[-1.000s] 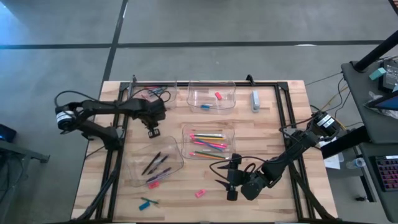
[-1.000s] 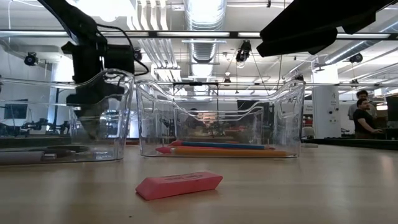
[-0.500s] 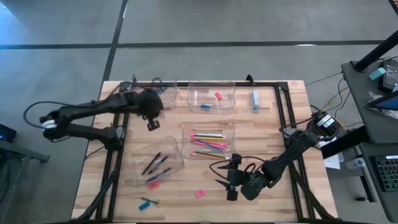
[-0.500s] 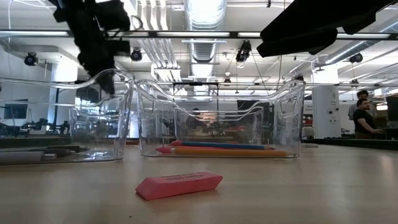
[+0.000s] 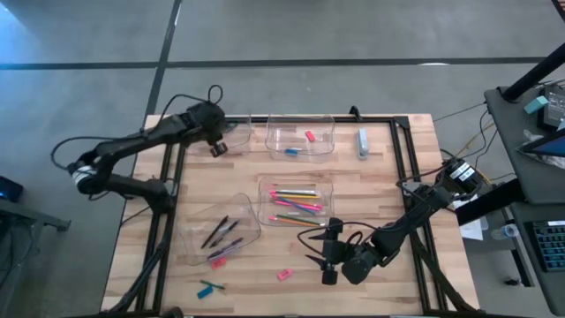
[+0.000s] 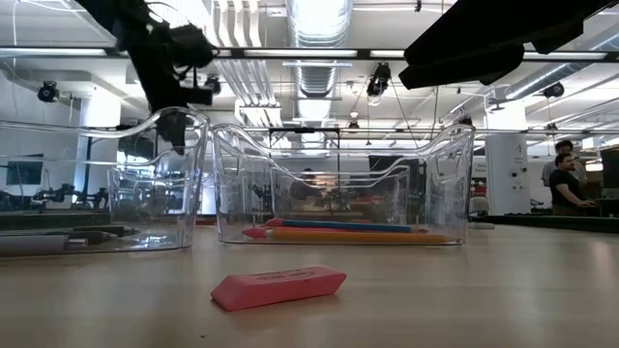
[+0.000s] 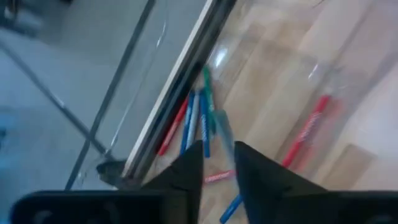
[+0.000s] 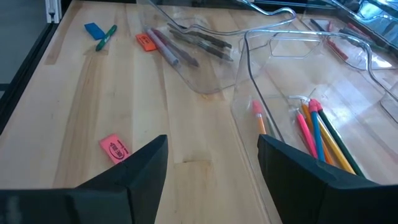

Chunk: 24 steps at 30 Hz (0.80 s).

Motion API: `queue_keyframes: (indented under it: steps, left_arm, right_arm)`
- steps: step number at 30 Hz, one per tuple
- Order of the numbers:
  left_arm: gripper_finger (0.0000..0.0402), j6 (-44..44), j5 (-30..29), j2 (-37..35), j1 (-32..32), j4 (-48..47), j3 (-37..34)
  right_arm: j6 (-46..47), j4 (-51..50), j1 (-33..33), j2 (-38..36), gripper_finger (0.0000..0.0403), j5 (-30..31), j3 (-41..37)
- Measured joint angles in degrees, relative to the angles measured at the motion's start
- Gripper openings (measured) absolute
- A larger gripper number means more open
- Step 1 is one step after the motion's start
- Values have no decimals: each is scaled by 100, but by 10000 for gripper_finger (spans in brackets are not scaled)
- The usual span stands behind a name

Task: Sort crayons/erasers/pens/pencils in bins
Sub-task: Put the gray crayon into the top left transparent bin, then adjust the bottom left transparent bin

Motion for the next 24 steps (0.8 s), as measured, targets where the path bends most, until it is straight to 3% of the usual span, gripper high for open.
queue_keyframes:
  steps: [5, 8, 10, 13, 17, 21, 24]
  left_arm:
    - [148, 18, -358, 245, 105, -207, 147]
    - [175, 91, -226, 217, -38, -987, 484]
    - [181, 11, 157, 127, -216, -1596, 835]
    - [175, -206, 1201, -118, -642, -2549, 1300]
    - [148, -816, 2619, -638, -1828, -2919, 1395]
    - [116, -1985, 2555, -927, -3689, -2902, 1162]
    - [96, -2916, 2154, -838, -5165, -2615, 875]
  right_arm:
    - [-25, -2, -2, 0, 237, -2, 0]
    - [-94, -2, -4, 0, 237, 0, 1]
    - [-147, -4, -15, 0, 237, 0, 0]
    - [-300, -2, -41, 0, 237, 0, 0]
    - [-340, -2, -80, 0, 237, 0, 0]
    - [-385, -2, -91, 0, 237, 0, 0]
    - [-383, -2, -89, 0, 237, 0, 0]
